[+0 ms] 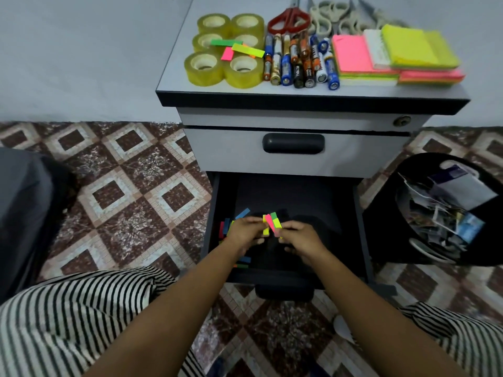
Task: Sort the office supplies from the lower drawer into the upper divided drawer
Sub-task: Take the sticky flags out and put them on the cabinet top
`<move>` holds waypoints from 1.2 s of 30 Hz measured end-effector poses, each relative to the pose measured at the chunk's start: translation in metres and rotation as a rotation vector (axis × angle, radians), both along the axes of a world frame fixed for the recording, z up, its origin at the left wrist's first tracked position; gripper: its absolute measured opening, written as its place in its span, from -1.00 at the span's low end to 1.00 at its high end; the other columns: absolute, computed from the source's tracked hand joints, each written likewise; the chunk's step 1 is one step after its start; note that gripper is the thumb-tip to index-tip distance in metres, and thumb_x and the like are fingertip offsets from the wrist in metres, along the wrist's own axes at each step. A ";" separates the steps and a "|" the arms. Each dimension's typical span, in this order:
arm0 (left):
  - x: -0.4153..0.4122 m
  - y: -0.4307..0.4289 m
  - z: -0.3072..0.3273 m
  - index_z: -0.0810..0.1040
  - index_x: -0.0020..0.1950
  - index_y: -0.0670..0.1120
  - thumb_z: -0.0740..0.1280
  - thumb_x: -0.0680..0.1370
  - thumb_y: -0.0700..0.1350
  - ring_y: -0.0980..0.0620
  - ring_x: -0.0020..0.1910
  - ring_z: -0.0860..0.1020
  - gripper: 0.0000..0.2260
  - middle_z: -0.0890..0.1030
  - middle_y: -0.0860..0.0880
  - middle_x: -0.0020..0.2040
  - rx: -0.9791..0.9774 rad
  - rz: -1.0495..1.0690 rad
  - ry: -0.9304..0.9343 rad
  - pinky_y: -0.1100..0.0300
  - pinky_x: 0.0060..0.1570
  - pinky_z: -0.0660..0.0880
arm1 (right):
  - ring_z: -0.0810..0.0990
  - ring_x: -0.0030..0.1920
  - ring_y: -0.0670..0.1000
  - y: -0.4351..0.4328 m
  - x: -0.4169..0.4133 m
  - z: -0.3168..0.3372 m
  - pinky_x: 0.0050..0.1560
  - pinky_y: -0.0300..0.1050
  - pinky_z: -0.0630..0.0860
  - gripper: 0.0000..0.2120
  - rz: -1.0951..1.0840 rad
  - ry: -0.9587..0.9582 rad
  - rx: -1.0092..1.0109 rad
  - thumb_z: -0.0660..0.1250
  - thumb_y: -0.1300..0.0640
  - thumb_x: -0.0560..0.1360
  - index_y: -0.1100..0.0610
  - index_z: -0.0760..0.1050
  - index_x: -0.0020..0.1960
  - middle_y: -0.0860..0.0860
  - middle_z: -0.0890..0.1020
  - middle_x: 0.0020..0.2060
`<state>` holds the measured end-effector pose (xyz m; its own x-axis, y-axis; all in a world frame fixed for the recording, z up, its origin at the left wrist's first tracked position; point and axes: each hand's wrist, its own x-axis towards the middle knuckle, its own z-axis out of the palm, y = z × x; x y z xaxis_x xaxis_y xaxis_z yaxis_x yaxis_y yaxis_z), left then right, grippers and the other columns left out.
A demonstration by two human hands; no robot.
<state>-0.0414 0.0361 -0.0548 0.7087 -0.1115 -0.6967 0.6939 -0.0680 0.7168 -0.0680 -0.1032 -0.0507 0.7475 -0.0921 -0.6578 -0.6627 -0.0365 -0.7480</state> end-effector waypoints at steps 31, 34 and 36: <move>0.008 0.016 0.251 0.50 -0.17 -0.16 0.21 0.61 -0.22 0.06 -0.27 0.52 -0.82 0.53 -0.09 -0.25 0.017 0.011 -0.701 0.28 -0.29 0.53 | 0.58 -0.25 -0.07 0.022 0.024 0.253 -0.30 -0.20 0.46 -0.82 -0.015 -0.508 -0.149 0.10 0.16 0.63 0.11 0.39 -0.13 0.01 0.57 -0.24; 0.021 0.027 0.271 0.52 -0.15 -0.15 0.21 0.59 -0.26 -0.02 -0.20 0.54 -0.84 0.56 -0.13 -0.17 0.136 0.049 -0.787 0.13 -0.18 0.55 | 0.61 -0.22 -0.01 0.033 0.046 0.271 -0.31 -0.16 0.48 -0.81 0.009 -0.576 -0.265 0.13 0.20 0.60 0.10 0.40 -0.18 0.04 0.58 -0.22; 0.034 0.033 0.281 0.55 -0.08 -0.19 0.23 0.57 -0.28 -0.06 -0.16 0.54 -0.88 0.57 -0.16 -0.12 0.211 0.057 -0.812 0.11 -0.18 0.57 | 0.65 -0.13 0.15 0.039 0.060 0.279 -0.24 -0.04 0.54 -0.82 0.040 -0.626 -0.368 0.19 0.24 0.53 0.12 0.43 -0.24 0.12 0.60 -0.24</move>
